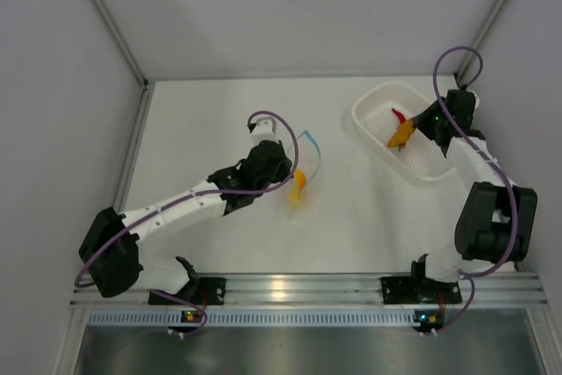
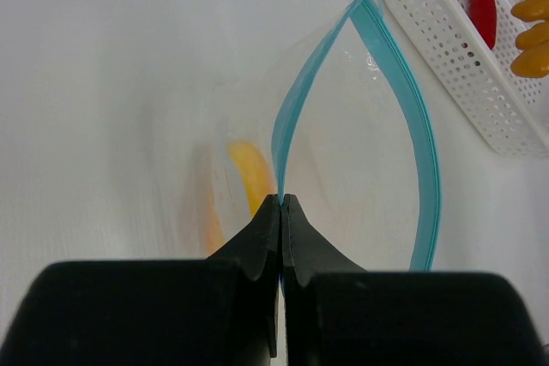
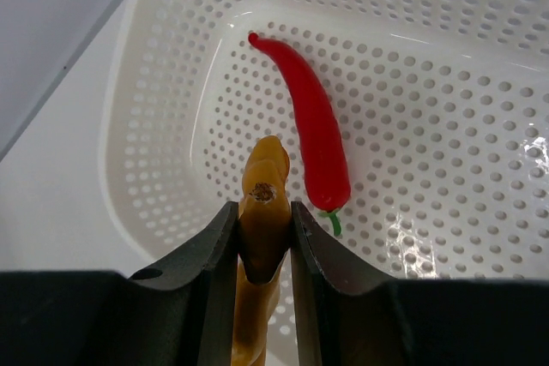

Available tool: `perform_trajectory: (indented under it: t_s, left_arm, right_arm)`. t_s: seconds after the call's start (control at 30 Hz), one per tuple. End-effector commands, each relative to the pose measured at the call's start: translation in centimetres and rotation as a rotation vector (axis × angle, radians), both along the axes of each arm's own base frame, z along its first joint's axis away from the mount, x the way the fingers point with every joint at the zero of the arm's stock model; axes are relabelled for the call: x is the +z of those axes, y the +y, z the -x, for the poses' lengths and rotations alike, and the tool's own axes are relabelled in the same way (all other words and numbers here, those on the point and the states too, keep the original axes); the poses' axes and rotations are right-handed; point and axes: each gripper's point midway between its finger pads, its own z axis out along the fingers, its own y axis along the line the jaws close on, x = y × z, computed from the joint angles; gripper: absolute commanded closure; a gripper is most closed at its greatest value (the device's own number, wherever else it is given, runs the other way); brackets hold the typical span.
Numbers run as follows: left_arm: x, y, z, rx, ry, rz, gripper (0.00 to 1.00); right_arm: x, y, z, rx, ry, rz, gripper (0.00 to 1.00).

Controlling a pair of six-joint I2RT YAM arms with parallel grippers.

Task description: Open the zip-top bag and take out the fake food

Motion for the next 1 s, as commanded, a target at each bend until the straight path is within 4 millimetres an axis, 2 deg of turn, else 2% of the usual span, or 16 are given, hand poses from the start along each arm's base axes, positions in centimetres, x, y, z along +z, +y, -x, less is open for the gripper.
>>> perform_trajectory:
  t_s: [0.0, 0.13, 0.2, 0.27, 0.3, 0.4, 0.43, 0.47, 0.5, 0.63, 0.73, 0.83, 0.93, 0.97]
  left_arm:
    - [2.5, -0.4, 0.1, -0.021, -0.035, 0.053, 1.00]
    - [2.5, 0.0, 0.5, -0.028, -0.040, 0.050, 1.00]
    - [2.6, 0.2, 0.6, -0.037, -0.048, 0.039, 1.00]
    - [3.0, 0.3, 0.7, -0.038, -0.056, 0.045, 1.00]
    - [3.0, 0.4, 0.7, -0.040, -0.059, 0.042, 1.00]
    - [3.2, 0.4, 0.7, -0.039, -0.063, 0.041, 1.00]
    - [3.4, 0.5, 0.7, -0.038, -0.069, 0.044, 1.00]
    - [3.5, 0.5, 0.6, -0.035, -0.068, 0.043, 1.00]
    - [3.5, 0.4, 0.6, -0.038, -0.067, 0.041, 1.00]
    - [3.7, -0.1, 0.5, -0.047, -0.061, 0.054, 1.00]
    - [3.8, -0.4, 0.4, -0.048, -0.055, 0.064, 1.00]
    - [3.8, -0.4, 0.3, -0.033, -0.052, 0.072, 1.00]
    - [4.0, -0.5, 0.1, -0.012, -0.046, 0.097, 1.00]
    - [4.0, -0.6, 0.0, 0.000, -0.041, 0.110, 1.00]
  right_arm:
    - [3.3, -1.4, -3.5, -0.046, -0.121, -0.003, 0.87]
    - [1.3, -2.0, -5.9, -0.039, -0.084, -0.024, 0.85]
    - [0.4, -2.4, -6.8, -0.027, -0.049, -0.041, 0.79]
    - [0.4, -2.3, -7.2, -0.008, -0.046, -0.035, 0.71]
    - [0.3, -2.3, -7.3, -0.004, -0.043, -0.034, 0.64]
    - [0.8, -2.1, -7.4, 0.007, -0.049, -0.033, 0.56]
    - [0.9, -2.1, -7.2, 0.011, -0.049, -0.030, 0.55]
    - [1.1, -2.0, -7.1, 0.016, -0.051, -0.027, 0.47]
    - [1.4, -2.0, -7.0, 0.018, -0.054, -0.026, 0.43]
    - [2.0, -1.7, -5.8, 0.031, -0.054, -0.020, 0.43]
    - [2.8, -0.6, -4.4, 0.065, -0.068, -0.023, 0.44]
    - [3.8, 1.4, -2.9, 0.114, -0.081, -0.006, 0.47]
    - [4.9, 4.1, -1.1, 0.176, -0.108, 0.005, 0.50]
    - [5.3, 5.6, -0.6, 0.206, -0.117, 0.009, 0.50]
